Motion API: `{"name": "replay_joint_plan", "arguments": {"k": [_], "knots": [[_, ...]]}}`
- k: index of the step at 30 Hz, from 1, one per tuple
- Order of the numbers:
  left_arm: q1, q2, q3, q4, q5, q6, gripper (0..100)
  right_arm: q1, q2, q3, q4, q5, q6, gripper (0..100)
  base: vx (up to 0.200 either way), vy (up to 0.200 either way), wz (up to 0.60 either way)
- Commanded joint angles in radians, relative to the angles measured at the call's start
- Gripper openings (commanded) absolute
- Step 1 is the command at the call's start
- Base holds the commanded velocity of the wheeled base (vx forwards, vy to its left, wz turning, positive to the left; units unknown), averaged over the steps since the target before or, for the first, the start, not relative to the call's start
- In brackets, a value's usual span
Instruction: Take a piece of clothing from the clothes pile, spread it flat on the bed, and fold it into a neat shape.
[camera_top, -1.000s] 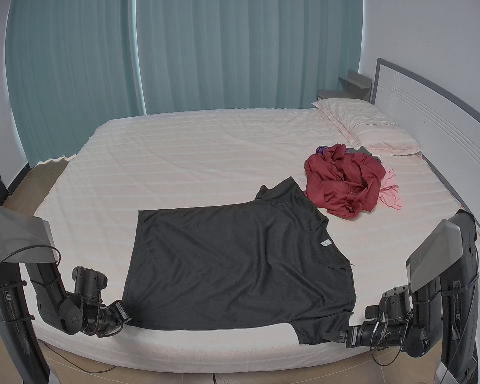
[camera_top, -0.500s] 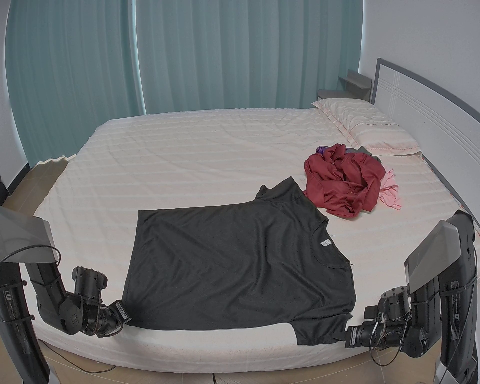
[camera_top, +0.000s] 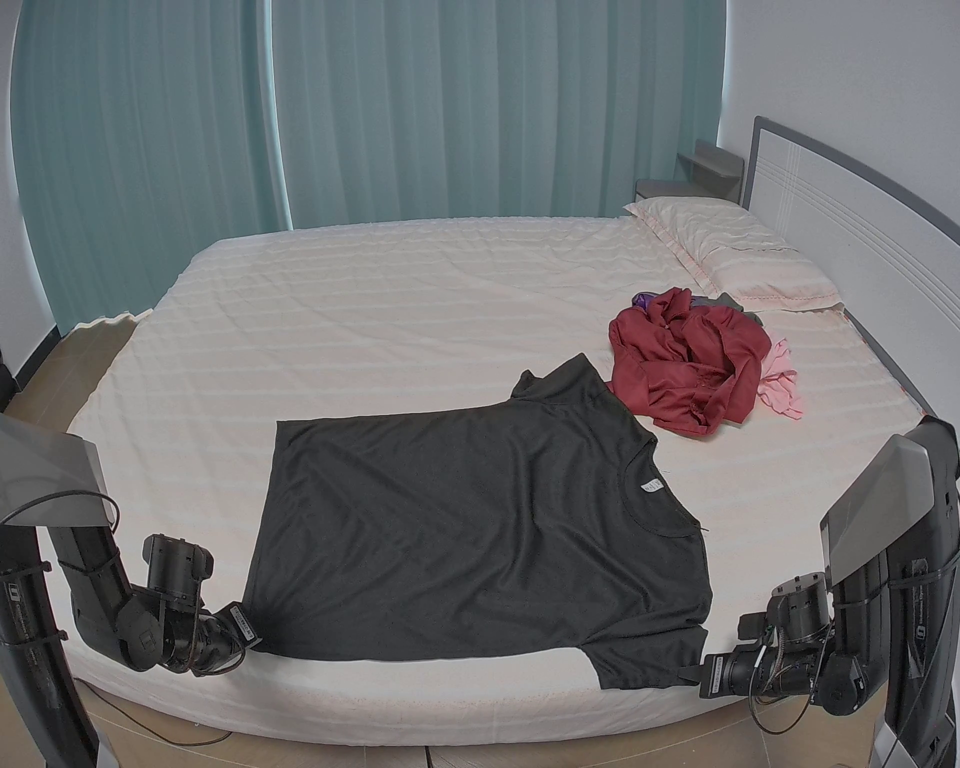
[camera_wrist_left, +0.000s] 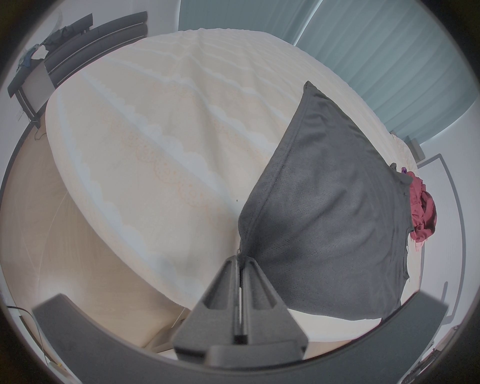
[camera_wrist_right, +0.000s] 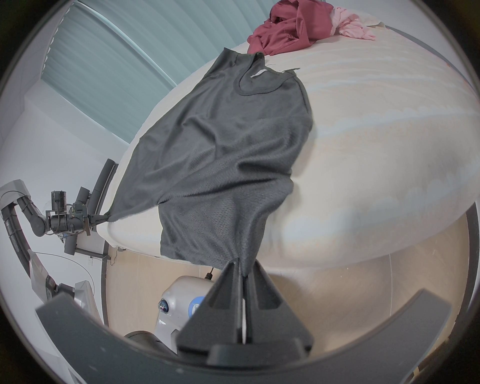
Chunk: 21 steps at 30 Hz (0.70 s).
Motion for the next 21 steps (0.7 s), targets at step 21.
{"name": "replay_joint_plan", "arguments": {"k": [21], "knots": [[-0.008, -0.107, 0.174, 0.008, 0.014, 0.196, 0, -0.006, -0.344, 0.019, 0.524, 0.001, -0.116, 0, 0.0, 0.0, 0.0]]}}
